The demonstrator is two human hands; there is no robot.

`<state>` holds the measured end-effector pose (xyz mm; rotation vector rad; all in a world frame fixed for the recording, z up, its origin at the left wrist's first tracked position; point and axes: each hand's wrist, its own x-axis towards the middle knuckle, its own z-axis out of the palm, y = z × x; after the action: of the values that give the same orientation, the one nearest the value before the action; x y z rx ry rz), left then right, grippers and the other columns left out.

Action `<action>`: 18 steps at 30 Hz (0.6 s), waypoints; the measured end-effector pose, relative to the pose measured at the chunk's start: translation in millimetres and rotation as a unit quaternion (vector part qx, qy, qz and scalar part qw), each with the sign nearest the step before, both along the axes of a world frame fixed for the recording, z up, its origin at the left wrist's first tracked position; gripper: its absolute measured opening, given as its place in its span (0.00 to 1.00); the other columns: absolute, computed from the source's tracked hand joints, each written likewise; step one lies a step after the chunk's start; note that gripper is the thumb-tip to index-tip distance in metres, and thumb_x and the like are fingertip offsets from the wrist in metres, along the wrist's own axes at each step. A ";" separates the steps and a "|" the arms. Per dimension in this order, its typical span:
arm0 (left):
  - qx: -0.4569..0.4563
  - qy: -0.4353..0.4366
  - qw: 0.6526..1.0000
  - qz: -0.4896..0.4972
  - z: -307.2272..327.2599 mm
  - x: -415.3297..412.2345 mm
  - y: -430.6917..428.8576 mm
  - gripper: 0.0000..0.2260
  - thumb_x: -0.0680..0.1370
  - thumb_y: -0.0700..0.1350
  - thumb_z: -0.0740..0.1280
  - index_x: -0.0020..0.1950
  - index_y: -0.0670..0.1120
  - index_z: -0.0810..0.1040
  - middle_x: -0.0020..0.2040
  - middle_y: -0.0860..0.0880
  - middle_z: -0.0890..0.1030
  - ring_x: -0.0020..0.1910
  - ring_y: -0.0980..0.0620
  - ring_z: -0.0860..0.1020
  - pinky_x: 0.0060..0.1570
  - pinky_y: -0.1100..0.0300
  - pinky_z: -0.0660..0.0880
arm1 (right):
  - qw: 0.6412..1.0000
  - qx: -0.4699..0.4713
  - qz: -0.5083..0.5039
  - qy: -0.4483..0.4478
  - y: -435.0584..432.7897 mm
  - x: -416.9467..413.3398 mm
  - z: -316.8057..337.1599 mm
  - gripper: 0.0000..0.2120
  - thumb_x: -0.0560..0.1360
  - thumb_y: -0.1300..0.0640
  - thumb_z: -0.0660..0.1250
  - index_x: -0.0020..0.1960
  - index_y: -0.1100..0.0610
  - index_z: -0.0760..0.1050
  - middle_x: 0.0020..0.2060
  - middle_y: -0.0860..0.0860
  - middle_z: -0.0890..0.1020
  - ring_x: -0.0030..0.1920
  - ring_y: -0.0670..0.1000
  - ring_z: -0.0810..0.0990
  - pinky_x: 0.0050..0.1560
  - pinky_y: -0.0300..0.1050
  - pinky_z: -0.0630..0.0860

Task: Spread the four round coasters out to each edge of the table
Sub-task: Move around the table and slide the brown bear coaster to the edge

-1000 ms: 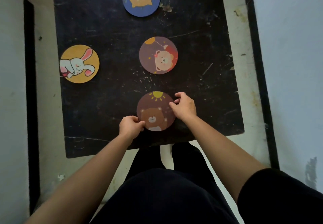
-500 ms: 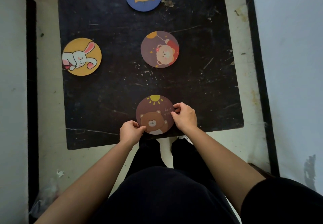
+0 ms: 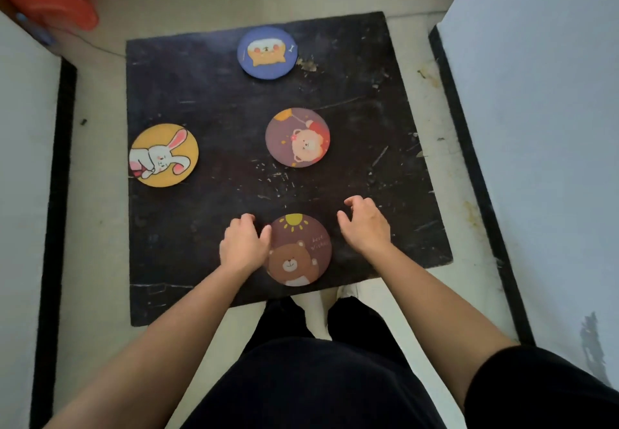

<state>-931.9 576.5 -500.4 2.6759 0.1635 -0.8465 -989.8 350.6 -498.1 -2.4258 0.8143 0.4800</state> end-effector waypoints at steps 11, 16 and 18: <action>-0.074 -0.211 0.964 -0.145 102.6 92.8 -74.6 0.22 0.80 0.57 0.60 0.68 0.45 0.71 0.66 0.42 0.75 0.62 0.41 0.75 0.60 0.44 0.73 | 0.976 -0.138 -0.054 -0.160 -96.0 26.0 116.5 0.19 0.80 0.45 0.60 0.67 0.52 0.71 0.64 0.53 0.76 0.61 0.54 0.77 0.59 0.50 0.75; -0.081 -0.247 0.952 -0.161 119.0 78.5 -122.4 0.22 0.80 0.55 0.61 0.70 0.45 0.71 0.68 0.42 0.74 0.64 0.42 0.75 0.60 0.43 0.73 | 0.964 -0.190 -0.015 -0.184 -150.2 9.4 125.1 0.20 0.81 0.43 0.58 0.68 0.53 0.70 0.64 0.54 0.75 0.60 0.54 0.76 0.58 0.48 0.75; -0.076 -0.255 0.950 -0.165 121.5 69.6 -148.9 0.22 0.80 0.56 0.60 0.71 0.45 0.70 0.70 0.43 0.73 0.66 0.41 0.73 0.63 0.42 0.72 | 0.960 -0.196 -0.006 -0.198 -180.4 4.5 122.0 0.21 0.80 0.42 0.58 0.68 0.53 0.71 0.64 0.54 0.75 0.60 0.54 0.76 0.58 0.49 0.75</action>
<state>-862.3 427.7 -378.8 2.7053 -0.4624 -0.2071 -985.3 170.2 -376.1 -2.7384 0.8001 -0.1964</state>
